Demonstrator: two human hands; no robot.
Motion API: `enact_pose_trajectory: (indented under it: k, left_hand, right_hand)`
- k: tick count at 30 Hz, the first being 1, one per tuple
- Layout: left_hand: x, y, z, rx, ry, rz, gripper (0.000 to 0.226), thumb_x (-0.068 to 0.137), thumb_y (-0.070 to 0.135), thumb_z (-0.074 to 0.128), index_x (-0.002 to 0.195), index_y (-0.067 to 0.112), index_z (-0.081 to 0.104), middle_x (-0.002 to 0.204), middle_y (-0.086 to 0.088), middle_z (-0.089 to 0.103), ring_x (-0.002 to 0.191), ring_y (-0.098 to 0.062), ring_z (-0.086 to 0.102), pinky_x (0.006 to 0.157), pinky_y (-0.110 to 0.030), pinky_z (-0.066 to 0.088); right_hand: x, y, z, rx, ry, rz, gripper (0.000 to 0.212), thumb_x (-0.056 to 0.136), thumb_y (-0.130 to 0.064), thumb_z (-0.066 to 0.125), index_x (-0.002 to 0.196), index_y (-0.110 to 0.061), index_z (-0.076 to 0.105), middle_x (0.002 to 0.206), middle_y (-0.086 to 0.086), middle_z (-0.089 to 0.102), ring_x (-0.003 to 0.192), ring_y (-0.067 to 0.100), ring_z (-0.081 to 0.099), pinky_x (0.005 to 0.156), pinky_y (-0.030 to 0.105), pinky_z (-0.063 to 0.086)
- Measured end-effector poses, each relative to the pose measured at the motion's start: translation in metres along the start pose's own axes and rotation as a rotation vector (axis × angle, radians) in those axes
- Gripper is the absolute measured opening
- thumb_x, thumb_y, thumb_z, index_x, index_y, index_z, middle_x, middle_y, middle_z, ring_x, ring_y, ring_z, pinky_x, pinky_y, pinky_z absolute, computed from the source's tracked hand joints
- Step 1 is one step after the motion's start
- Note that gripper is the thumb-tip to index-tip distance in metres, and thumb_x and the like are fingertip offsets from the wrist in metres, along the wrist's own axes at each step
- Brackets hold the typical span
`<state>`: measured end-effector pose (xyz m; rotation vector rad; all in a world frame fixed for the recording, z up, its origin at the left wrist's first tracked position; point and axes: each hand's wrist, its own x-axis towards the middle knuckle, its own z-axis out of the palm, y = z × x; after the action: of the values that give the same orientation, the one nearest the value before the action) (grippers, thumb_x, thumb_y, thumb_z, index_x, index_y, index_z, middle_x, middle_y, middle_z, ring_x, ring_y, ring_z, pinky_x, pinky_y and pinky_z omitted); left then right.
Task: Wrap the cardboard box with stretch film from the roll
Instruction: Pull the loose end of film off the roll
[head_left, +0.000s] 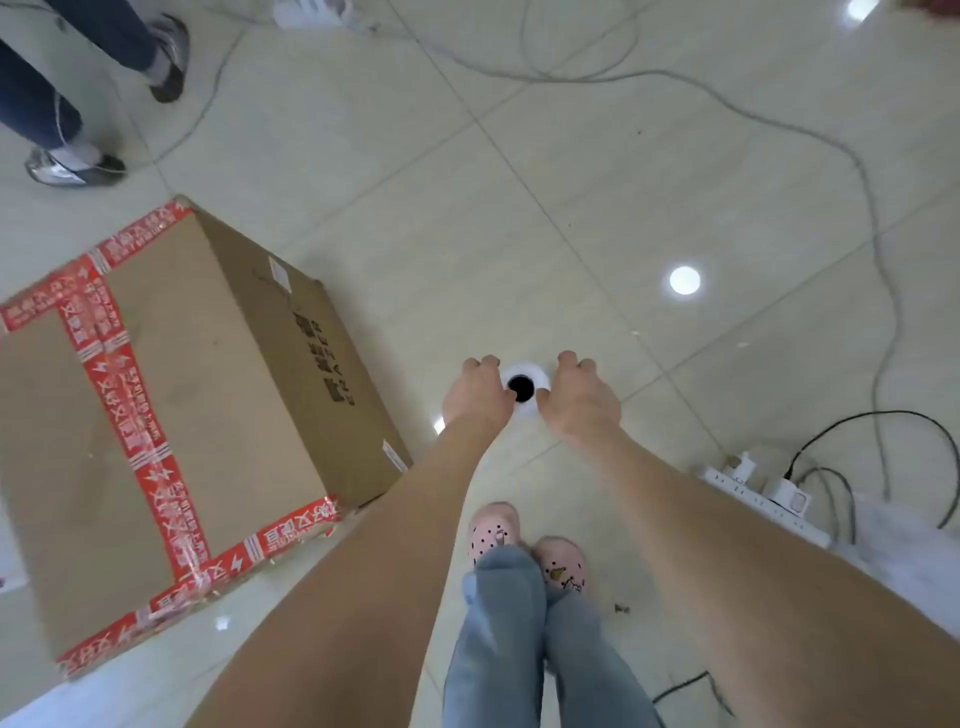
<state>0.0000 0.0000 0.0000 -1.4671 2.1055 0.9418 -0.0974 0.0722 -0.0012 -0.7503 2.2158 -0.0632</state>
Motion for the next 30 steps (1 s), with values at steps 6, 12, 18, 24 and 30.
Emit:
enact_pose_trajectory:
  k: [6,12,18,24,30]
  left_hand:
    - [0.050,-0.015,0.051,-0.028,-0.003,-0.093,0.050,0.093,0.030,0.051,0.138,0.013,0.037,0.133,-0.009,0.044,0.115,-0.028,0.052,0.075,-0.030,0.036]
    - [0.073,-0.022,0.069,-0.018,0.051,-0.077,0.038,0.094,0.028,0.046,0.130,0.016,0.046,0.118,-0.010,0.057,0.107,-0.030,0.055,0.072,-0.031,0.038]
    - [0.078,-0.027,0.068,-0.054,0.111,-0.057,0.018,0.087,0.017,0.049,0.101,0.012,0.058,0.092,-0.009,0.062,0.074,-0.026,0.052,0.055,-0.028,0.035]
    - [0.069,-0.038,0.062,-0.058,0.142,-0.066,0.012,0.085,0.013,0.049,0.093,0.009,0.057,0.094,-0.012,0.061,0.074,-0.027,0.051,0.056,-0.030,0.035]
    - [0.049,-0.057,0.060,-0.136,0.193,-0.107,0.029,0.088,0.014,0.051,0.116,0.013,0.056,0.105,-0.010,0.060,0.090,-0.030,0.061,0.071,-0.036,0.051]
  right_hand:
    - [0.049,0.021,0.051,0.028,-0.041,0.053,0.046,0.093,-0.038,0.052,0.127,-0.011,0.038,0.122,0.012,0.048,0.106,0.033,0.056,0.072,0.032,0.036]
    - [0.074,0.017,0.071,0.087,-0.007,0.033,0.033,0.093,-0.036,0.050,0.115,-0.011,0.047,0.107,0.012,0.060,0.095,0.031,0.056,0.067,0.031,0.037]
    - [0.081,0.013,0.075,0.083,0.043,0.024,0.029,0.089,-0.030,0.054,0.110,-0.010,0.050,0.087,0.007,0.054,0.077,0.027,0.046,0.062,0.031,0.036]
    - [0.070,0.001,0.080,0.082,0.068,-0.035,0.025,0.087,-0.024,0.055,0.105,-0.010,0.046,0.079,0.006,0.050,0.072,0.029,0.047,0.059,0.031,0.036]
    - [0.053,-0.010,0.087,0.054,0.064,-0.092,0.023,0.087,-0.022,0.055,0.104,-0.010,0.046,0.080,0.007,0.050,0.072,0.029,0.048,0.059,0.032,0.036]
